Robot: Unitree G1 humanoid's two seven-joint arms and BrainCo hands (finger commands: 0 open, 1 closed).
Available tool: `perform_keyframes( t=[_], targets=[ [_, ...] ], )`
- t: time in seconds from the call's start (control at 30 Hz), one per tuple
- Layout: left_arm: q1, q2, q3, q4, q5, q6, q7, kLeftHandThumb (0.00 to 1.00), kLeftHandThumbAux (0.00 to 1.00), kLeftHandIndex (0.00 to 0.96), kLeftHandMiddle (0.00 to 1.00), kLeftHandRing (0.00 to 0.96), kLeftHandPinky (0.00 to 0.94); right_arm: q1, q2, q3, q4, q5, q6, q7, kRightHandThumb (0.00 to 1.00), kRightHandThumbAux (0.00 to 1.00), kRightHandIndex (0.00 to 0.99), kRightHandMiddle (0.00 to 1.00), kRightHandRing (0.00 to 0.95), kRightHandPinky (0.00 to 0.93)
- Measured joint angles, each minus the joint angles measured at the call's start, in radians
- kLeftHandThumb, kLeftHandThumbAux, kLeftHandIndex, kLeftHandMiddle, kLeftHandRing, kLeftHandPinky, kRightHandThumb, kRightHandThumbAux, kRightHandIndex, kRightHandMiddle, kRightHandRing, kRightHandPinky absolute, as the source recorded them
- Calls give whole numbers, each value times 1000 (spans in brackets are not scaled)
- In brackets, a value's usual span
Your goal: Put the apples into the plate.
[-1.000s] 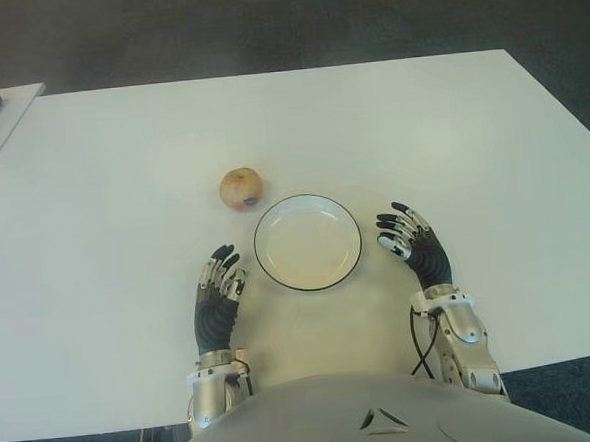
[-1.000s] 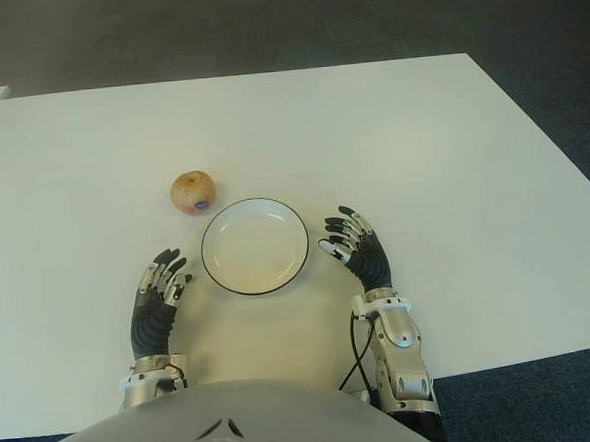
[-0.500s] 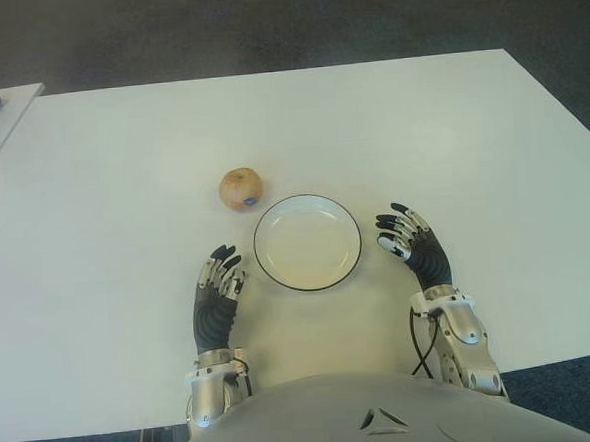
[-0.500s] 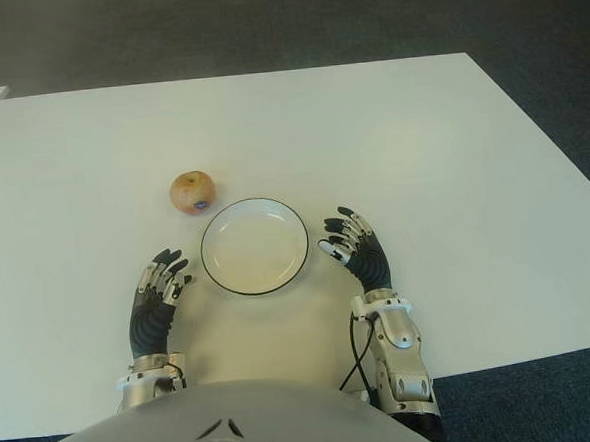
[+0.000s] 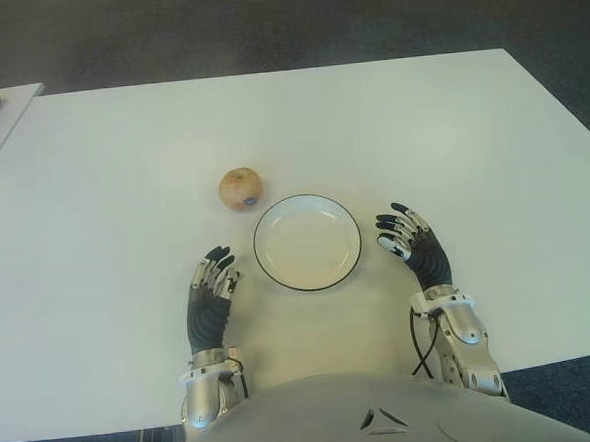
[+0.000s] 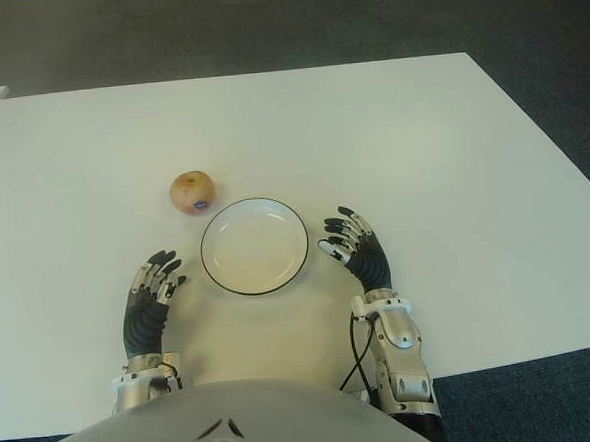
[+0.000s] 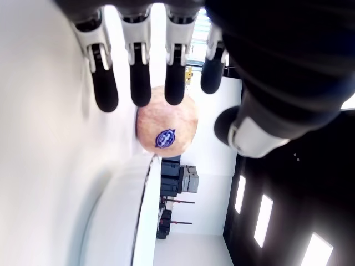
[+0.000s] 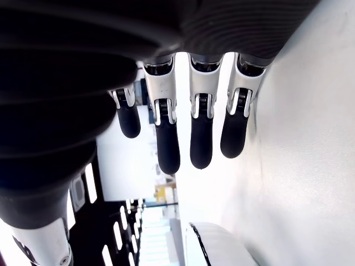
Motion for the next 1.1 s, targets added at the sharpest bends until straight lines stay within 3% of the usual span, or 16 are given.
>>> perform_keyframes(
  t=[0.23,0.33,0.53,0.67,0.97,1.1],
  targets=[
    [-43,21,62,-3,25,49,9,313,583,149,181,194,250,1,1,4,0,-2,0,-1,480,731,151,319,292,301],
    [-58,40,77,-18,119,90,47,297,580,130,168,184,236,1,1,8,-1,-3,0,-2,486,734,153,321,295,305],
    [-82,71,74,-166,377,282,88,292,569,82,137,163,224,-5,2,15,-6,-2,-2,-3,494,727,157,320,296,304],
    [-110,102,66,-202,546,350,124,280,536,48,119,171,243,-9,2,18,-7,-2,-3,-3,503,721,156,315,290,293],
    [-182,251,63,-201,925,493,145,260,489,50,92,112,168,-14,5,21,3,-3,-4,-4,512,726,158,320,290,291],
    [-216,294,60,-212,1025,550,144,271,466,61,93,108,172,-19,12,21,14,-5,-8,-12,503,728,159,322,287,286]
  ],
)
